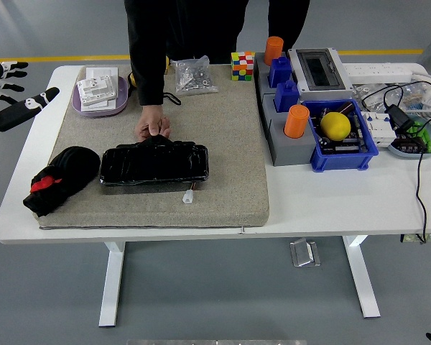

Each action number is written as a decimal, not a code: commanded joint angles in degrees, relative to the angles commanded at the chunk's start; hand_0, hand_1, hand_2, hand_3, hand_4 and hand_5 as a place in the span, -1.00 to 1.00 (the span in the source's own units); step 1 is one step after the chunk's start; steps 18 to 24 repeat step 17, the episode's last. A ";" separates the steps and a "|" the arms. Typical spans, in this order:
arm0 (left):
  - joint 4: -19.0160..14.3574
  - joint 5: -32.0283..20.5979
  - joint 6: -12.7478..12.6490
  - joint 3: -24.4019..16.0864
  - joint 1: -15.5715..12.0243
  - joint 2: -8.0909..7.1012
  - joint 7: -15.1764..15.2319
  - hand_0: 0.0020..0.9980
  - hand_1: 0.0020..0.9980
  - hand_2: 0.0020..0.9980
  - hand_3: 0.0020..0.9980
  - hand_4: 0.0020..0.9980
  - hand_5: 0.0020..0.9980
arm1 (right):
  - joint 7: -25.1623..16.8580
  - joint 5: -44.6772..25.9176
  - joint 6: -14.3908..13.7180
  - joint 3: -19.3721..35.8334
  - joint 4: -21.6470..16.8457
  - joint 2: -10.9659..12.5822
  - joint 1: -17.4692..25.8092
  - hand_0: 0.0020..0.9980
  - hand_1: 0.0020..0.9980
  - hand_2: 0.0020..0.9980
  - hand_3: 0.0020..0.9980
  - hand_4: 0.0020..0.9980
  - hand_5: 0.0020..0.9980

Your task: Pick the rag up,wipe the panel,place it on the desk

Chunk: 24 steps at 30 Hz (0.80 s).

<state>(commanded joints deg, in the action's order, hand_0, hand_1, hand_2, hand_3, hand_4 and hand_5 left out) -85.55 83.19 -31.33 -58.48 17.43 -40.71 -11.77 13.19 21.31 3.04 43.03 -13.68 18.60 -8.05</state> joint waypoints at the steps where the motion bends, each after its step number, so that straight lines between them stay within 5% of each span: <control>1: 0.04 0.02 0.01 -0.04 -0.09 0.07 -0.02 -0.09 0.30 0.56 0.60 1.00 0.44 | 0.01 -0.02 0.01 -0.07 0.06 -0.02 0.00 0.54 0.20 0.42 0.27 1.00 0.12; 24: -0.40 0.03 0.01 -0.37 -1.64 -0.96 -0.11 -0.10 0.30 0.56 0.60 1.00 0.44 | 0.15 -0.06 0.25 -1.54 0.18 -0.16 0.77 0.54 0.20 0.42 0.27 1.00 0.14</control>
